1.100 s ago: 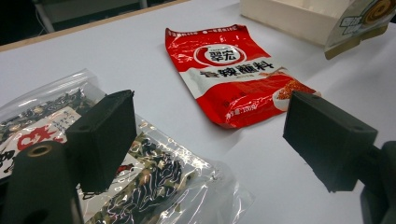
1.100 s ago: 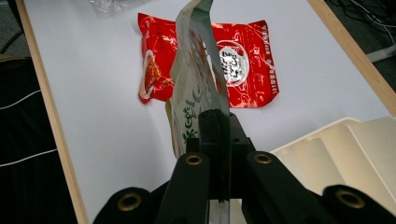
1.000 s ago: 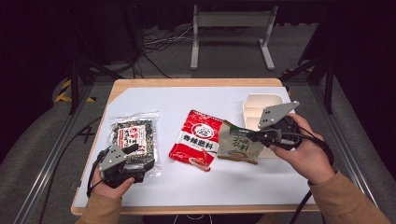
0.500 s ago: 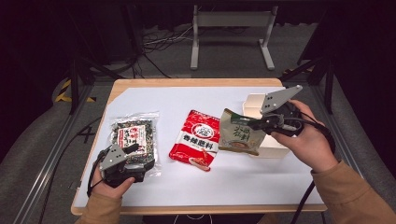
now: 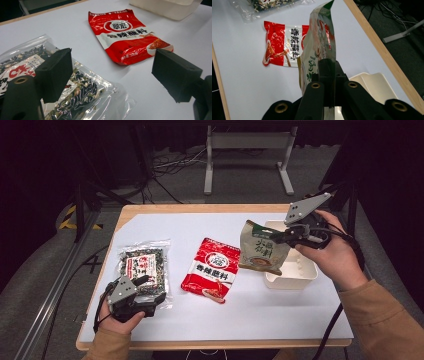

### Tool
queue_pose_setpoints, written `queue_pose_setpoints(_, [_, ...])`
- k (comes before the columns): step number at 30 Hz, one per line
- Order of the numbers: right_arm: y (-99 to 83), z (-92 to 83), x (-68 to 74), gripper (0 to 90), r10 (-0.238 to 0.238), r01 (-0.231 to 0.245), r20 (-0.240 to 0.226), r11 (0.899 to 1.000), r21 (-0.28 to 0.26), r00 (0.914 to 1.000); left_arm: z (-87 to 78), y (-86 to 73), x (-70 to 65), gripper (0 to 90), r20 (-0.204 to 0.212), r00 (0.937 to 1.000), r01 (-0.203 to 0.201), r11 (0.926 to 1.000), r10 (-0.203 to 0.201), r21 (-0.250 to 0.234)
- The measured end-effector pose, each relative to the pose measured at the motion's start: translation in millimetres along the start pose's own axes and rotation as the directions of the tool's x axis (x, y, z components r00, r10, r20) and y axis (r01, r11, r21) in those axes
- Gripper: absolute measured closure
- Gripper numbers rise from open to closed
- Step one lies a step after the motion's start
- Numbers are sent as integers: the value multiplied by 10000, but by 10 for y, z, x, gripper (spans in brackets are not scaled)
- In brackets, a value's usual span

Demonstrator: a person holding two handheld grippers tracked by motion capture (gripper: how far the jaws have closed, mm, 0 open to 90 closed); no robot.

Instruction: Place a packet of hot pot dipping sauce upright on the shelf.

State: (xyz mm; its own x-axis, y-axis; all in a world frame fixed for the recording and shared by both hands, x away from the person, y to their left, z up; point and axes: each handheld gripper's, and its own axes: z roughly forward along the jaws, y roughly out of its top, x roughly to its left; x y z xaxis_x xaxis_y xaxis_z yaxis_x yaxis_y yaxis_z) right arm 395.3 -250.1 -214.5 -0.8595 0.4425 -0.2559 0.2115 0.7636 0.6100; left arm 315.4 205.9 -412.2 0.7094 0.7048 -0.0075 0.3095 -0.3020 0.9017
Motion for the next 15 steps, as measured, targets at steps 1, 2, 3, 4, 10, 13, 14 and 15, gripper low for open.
queue_pose_setpoints(1, [2,-8,-20,894,-17,17,63,10000,6,10000,0,0,-2,172,-2,10000,-18,10000,18,-5])
queue_pose_setpoints(2, [2,-14,-35,894,-29,29,74,10000,-4,10000,0,0,-6,172,3,10000,-37,10000,37,-2])
queue_pose_setpoints(3, [2,-20,-52,894,2,-2,86,10000,-9,10000,-4,-3,-10,172,5,10000,-27,10000,27,31])
queue_pose_setpoints(4, [-1,-24,-71,894,20,-19,152,10000,-35,9999,-5,-5,-10,172,-1,10000,-45,10000,45,32])
queue_pose_setpoints(10, [-26,-44,-201,894,162,-161,309,9999,-43,9994,-29,-20,-12,171,-30,10000,-34,10000,34,24])
queue_pose_setpoints(13, [-49,-49,-267,894,243,-236,294,9994,-247,9993,-42,-28,-11,170,-84,10000,-29,10000,29,29])
queue_pose_setpoints(14, [-56,-51,-286,894,246,-236,326,9993,-302,9992,-45,-31,-12,170,-78,10000,-29,10000,29,29])
queue_pose_setpoints(15, [-60,-54,-303,894,254,-242,327,9991,-360,9991,-50,-36,-13,170,-94,10000,-5,10000,6,41])
